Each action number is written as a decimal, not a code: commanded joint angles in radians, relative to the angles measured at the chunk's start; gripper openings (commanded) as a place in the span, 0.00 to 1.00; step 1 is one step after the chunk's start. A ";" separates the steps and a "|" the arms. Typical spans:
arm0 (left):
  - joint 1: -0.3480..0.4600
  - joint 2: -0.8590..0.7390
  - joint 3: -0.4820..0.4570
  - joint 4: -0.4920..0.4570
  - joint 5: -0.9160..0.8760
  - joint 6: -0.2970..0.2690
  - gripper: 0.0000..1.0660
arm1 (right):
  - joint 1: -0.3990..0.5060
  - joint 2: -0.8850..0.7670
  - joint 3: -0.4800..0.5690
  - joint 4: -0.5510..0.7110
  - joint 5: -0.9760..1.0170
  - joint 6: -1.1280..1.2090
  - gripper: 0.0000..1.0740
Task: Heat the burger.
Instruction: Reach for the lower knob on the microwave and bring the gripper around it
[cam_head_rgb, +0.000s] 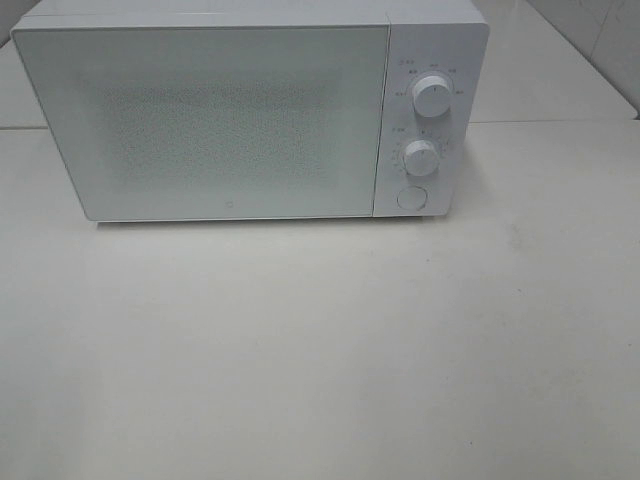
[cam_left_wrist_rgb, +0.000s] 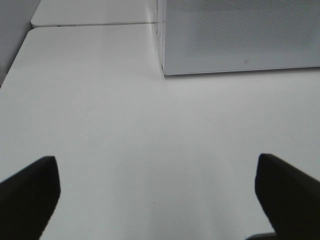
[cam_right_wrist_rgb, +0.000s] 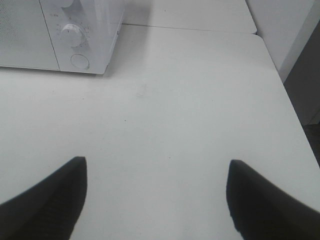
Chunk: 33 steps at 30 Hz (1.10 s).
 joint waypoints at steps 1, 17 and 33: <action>0.002 -0.023 0.002 -0.009 -0.011 -0.002 0.92 | -0.007 -0.027 0.002 0.000 -0.010 -0.003 0.70; 0.002 -0.023 0.002 -0.009 -0.011 -0.002 0.92 | -0.007 -0.017 -0.022 0.026 -0.041 -0.003 0.70; 0.002 -0.023 0.002 -0.009 -0.011 -0.002 0.92 | -0.007 0.208 0.014 0.050 -0.342 0.000 0.70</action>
